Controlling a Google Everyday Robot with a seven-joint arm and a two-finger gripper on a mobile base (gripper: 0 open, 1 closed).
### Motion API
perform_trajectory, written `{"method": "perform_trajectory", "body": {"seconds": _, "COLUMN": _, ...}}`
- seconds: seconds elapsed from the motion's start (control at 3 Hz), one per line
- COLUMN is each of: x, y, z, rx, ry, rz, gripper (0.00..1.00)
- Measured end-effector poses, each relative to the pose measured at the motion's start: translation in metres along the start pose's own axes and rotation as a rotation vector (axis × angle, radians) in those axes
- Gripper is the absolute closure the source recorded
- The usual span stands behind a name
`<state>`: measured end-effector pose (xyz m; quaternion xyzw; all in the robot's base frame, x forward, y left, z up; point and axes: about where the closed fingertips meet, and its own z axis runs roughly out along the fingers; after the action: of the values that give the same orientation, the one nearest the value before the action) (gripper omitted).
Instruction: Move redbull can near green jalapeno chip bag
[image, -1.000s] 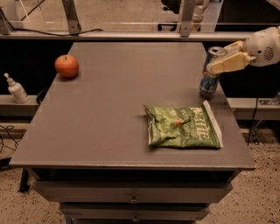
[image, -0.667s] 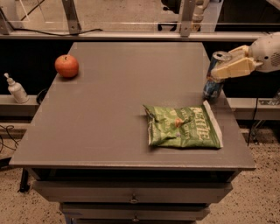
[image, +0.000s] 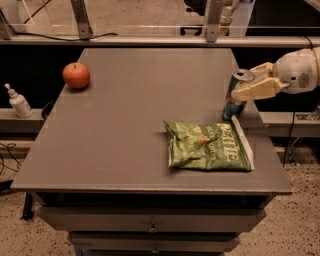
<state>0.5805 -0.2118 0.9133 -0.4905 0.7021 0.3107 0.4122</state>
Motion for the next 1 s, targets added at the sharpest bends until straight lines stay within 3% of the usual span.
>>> {"method": "perform_trajectory", "body": {"seconds": 1.0, "x": 0.0020, "y": 0.0190, "z": 0.0118, "rx": -0.027, "ry": -0.006, "rz": -0.043, "gripper": 0.12}}
